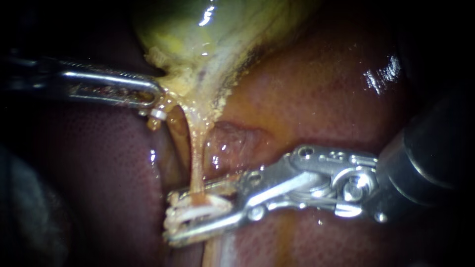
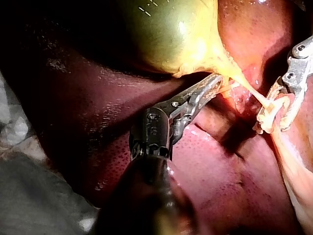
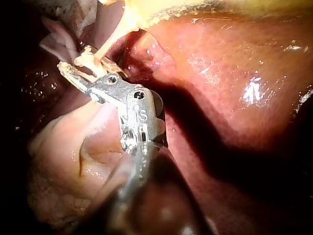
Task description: Clipping second clip right tube
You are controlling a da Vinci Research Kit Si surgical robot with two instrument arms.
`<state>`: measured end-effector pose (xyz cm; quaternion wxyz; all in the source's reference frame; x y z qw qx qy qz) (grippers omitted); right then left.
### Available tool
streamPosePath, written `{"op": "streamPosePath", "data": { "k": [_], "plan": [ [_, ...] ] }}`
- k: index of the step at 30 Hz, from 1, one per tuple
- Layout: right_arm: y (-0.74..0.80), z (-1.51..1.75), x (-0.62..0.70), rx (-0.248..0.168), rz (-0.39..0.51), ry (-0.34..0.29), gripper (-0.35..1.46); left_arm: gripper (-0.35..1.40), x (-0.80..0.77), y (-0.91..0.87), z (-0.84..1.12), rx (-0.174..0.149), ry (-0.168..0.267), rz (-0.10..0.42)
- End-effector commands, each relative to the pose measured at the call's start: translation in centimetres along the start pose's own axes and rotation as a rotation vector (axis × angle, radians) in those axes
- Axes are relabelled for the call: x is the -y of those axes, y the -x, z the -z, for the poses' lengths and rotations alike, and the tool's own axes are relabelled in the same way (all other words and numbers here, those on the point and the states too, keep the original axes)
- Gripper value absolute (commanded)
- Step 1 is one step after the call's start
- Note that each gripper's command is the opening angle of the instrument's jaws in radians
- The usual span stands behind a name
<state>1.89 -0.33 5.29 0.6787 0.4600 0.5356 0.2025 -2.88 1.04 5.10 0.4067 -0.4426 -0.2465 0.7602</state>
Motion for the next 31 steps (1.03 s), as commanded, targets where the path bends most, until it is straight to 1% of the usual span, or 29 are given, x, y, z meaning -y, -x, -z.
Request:
{"op": "streamPosePath", "data": {
  "k": [1, 4, 9, 11, 14, 18, 31],
  "plan": [
    [0.01, 0.01, 0.0, -0.003, -0.004, 0.006, 0.07, -0.35, 0.0, 0.0, 0.0, 0.0, 0.0, 0.0],
    [0.01, 0.01, 0.01, -0.004, -0.016, 0.008, -0.01, -0.35, 0.0, 0.0, 0.0, 0.0, 0.0, 0.0],
    [0.01, 0.02, 0.01, -0.002, -0.081, 0.008, -0.19, -0.35, 0.0, 0.0, 0.0, 0.0, 0.0, 0.0],
    [0.02, 0.04, 0.02, -0.001, -0.092, 0.008, -0.35, -0.35, 0.0, 0.0, 0.0, 0.0, 0.0, 0.0],
    [0.03, 0.06, 0.03, -0.007, -0.098, 0.016, -0.35, -0.35, 0.0, 0.0, 0.0, 0.0, 0.0, 0.0],
    [0.03, 0.06, 0.03, 0.002, -0.098, 0.023, -0.35, -0.35, 0.0, 0.0, 0.0, 0.0, 0.0, 0.0],
    [0.07, 0.05, 0.01, 0.004, -0.096, 0.024, -0.35, -0.35, 0.0, -0.01, -0.02, -0.001, -0.001, 0.0]
  ]
}}
